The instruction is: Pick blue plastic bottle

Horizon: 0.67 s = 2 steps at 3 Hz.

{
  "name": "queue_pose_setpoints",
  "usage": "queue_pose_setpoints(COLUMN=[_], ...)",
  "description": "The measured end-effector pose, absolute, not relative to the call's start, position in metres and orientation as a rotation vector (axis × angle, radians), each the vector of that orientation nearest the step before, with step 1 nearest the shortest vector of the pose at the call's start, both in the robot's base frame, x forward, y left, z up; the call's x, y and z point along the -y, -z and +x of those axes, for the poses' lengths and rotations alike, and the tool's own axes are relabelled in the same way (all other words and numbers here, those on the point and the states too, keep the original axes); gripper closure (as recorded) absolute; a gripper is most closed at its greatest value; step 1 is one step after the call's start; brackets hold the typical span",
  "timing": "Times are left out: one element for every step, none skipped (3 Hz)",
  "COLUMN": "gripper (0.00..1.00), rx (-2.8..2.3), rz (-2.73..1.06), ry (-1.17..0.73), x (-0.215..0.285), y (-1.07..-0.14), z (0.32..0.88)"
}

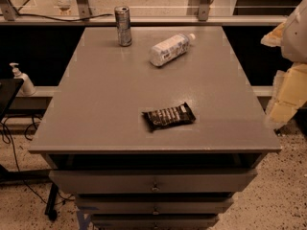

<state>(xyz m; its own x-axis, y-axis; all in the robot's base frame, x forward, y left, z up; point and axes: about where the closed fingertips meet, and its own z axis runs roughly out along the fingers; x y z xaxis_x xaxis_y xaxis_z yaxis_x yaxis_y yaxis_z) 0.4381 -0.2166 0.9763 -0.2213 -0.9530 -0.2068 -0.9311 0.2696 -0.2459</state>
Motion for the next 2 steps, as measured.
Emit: queue_pose_setpoints(gripper=[0.00,0.00], rx=[-2.226,-2.116], rz=[-1.725,-1.802], ry=[0.104,0.160], x=[0.217,0.210], y=[-0.978,-0.987], z=[0.438,0.465])
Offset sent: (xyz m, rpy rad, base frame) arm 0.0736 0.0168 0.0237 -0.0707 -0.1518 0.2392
